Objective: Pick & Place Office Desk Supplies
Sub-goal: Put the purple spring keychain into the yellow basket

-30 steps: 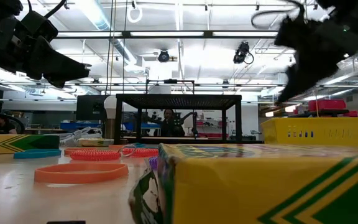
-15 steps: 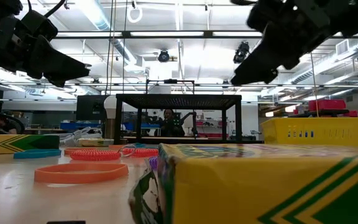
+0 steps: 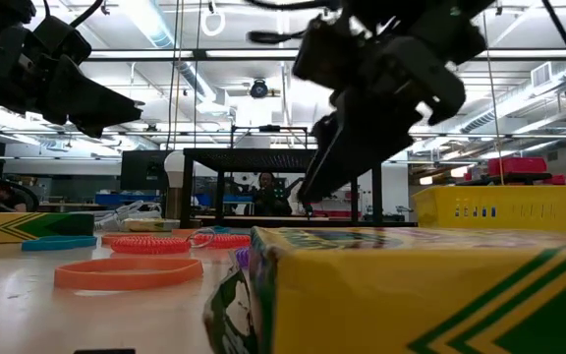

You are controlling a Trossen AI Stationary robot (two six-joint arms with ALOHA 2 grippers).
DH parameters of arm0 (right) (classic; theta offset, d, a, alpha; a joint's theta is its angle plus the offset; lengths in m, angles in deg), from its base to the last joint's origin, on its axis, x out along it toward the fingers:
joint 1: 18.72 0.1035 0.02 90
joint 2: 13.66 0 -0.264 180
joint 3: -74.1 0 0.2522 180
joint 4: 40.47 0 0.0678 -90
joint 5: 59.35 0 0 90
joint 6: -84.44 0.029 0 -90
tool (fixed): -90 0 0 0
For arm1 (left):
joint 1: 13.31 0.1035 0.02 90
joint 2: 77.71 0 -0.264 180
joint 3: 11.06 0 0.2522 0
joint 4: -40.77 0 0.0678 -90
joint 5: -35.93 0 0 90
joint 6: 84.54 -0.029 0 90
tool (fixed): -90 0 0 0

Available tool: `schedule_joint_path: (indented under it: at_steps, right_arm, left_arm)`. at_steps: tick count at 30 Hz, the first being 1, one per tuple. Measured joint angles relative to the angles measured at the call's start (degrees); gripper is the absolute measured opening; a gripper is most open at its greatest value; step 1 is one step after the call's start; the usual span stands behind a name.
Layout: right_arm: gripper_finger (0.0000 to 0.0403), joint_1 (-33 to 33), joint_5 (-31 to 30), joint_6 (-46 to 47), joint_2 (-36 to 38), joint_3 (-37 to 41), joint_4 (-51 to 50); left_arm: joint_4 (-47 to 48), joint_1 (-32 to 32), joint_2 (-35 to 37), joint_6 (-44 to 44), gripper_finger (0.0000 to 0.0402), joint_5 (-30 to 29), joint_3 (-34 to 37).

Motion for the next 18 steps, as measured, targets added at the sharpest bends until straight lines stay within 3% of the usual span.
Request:
schedule_joint_path:
  at_steps: [11, 18]
  right_arm:
    - [0.0185, -0.02, 6.79, -2.8, -7.51, -7.1, -0.95]
    - [0.0185, 0.05, 7.6, -3.69, -10.65, -8.93, -2.08]
  left_arm:
    - [-0.27, -0.02, 0.02, -0.74, 0.0149, 0.0, -0.01]
    - [-1.0, -0.02, 0.01, -0.83, 0.0149, 0.0, 0.0]
